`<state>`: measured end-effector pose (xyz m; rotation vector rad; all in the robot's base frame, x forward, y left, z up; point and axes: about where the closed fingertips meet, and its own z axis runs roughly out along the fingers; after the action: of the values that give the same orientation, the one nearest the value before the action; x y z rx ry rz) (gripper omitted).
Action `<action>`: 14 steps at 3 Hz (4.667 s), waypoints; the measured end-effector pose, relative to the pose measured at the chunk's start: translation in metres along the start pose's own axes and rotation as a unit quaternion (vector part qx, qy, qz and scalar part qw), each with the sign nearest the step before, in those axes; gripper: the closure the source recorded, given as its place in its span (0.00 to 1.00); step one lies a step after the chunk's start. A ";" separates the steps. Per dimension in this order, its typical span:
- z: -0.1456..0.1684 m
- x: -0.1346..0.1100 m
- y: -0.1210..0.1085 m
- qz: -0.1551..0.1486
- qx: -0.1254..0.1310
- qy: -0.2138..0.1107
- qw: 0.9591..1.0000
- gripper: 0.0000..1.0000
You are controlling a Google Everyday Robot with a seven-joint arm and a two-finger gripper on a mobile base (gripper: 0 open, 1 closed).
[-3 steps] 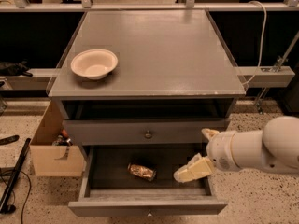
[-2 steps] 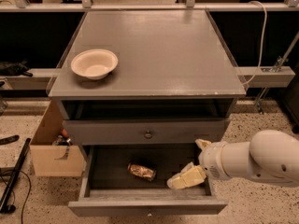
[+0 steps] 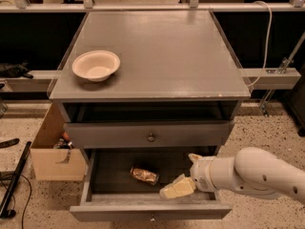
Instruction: Pick orange can from middle drawer and place on counter
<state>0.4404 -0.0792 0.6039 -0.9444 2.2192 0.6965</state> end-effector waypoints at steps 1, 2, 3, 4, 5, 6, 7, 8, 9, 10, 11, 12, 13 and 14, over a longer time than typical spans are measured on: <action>0.000 0.000 0.000 0.000 0.000 0.000 1.000 0.00; 0.030 0.006 0.003 0.005 -0.021 0.009 1.000 0.00; 0.069 0.017 0.005 0.014 -0.046 0.019 0.999 0.00; 0.096 0.026 0.001 0.023 -0.057 0.023 0.998 0.00; 0.117 0.034 -0.006 0.029 -0.062 0.021 0.997 0.00; 0.136 0.037 -0.022 0.025 -0.056 0.018 0.998 0.00; 0.161 0.027 -0.057 0.002 -0.045 -0.013 0.999 0.00; 0.165 0.027 -0.053 -0.004 -0.045 -0.008 0.999 0.00; 0.176 0.030 -0.051 -0.007 -0.051 0.003 0.999 0.00; 0.184 0.036 -0.056 -0.007 -0.051 0.009 0.999 0.00; 0.188 0.043 -0.061 -0.006 -0.045 0.013 0.999 0.00; 0.197 0.049 -0.067 -0.008 -0.037 0.019 0.999 0.00; 0.210 0.051 -0.072 -0.014 -0.031 0.022 0.999 0.00; 0.223 0.053 -0.072 -0.020 -0.025 0.024 0.999 0.00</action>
Offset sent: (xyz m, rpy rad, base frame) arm 0.0146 0.0581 -0.0772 0.0446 0.1158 0.0797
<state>0.5409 0.0025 0.4011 -1.0386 2.2279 0.7218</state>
